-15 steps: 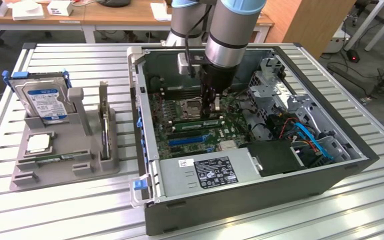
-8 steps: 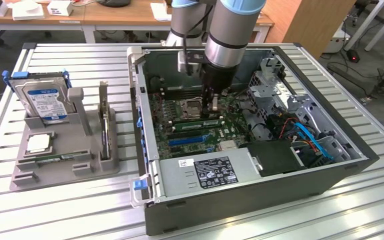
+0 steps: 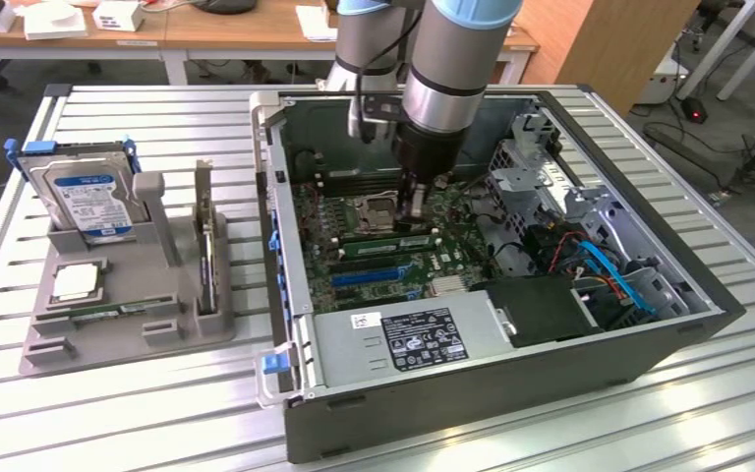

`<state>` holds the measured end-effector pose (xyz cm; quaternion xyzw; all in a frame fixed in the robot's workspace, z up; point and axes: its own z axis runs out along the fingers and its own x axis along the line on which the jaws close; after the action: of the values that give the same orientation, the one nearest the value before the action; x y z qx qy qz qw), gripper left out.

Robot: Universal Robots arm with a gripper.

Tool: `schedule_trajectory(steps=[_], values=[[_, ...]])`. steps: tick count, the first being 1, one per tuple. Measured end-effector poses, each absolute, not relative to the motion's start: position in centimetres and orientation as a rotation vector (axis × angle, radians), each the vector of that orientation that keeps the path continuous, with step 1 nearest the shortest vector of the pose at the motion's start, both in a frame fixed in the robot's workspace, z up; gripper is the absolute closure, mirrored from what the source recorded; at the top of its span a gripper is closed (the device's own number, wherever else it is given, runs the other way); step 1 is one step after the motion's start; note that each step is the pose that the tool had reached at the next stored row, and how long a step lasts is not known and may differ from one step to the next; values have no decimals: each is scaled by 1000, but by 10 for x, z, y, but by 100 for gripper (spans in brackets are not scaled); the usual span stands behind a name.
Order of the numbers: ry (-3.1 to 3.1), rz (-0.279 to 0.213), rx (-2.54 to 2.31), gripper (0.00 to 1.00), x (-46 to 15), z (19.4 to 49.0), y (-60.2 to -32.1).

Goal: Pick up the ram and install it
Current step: 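Press down the ram until it locks into place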

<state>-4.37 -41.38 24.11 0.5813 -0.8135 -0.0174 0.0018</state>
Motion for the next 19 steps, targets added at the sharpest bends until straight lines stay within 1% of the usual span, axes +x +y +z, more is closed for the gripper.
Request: schedule_trajectory(steps=[19], values=[[-2784, -55, 1457, 91, -45, 240, -414]])
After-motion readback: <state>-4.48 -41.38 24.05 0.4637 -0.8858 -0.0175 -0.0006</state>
